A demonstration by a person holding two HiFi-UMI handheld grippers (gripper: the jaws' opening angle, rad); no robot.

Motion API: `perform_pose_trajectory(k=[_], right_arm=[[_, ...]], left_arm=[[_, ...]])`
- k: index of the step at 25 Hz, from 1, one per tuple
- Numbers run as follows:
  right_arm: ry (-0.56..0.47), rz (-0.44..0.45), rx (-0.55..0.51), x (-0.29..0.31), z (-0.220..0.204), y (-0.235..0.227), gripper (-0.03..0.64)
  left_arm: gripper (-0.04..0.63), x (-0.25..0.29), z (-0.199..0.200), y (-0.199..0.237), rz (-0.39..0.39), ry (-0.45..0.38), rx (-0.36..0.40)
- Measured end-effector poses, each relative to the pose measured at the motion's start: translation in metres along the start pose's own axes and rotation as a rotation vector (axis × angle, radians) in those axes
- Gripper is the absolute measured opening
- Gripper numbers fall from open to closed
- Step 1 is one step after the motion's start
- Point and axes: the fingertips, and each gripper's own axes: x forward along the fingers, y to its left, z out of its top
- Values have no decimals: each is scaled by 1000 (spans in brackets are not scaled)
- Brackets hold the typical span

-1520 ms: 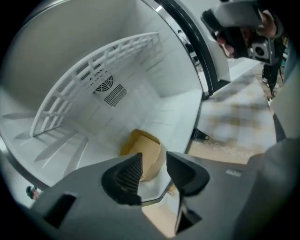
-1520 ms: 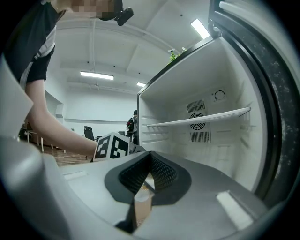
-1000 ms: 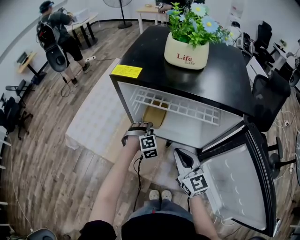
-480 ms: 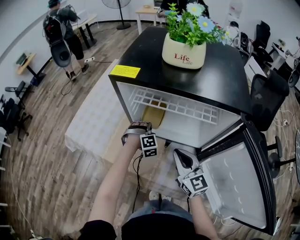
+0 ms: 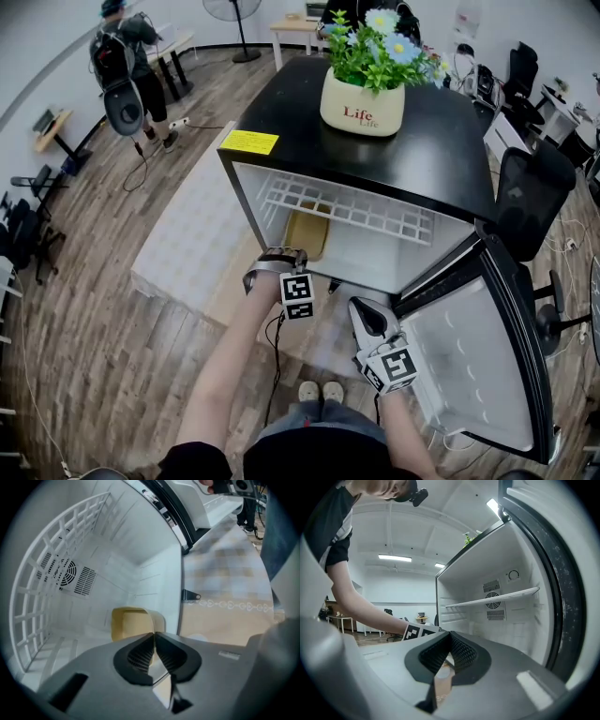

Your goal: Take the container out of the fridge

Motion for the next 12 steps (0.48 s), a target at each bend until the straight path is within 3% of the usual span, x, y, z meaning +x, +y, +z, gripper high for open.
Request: perform_pose_trajectory(k=[8,12], right_arm=[[-22,-43,-7,-19,5,-3,0],[-37,-79,-16,-32,10,-6,0]], left_arm=[[23,-42,21,-13,38,-114,-109],[23,-71,35,-22,51,-216,-233]])
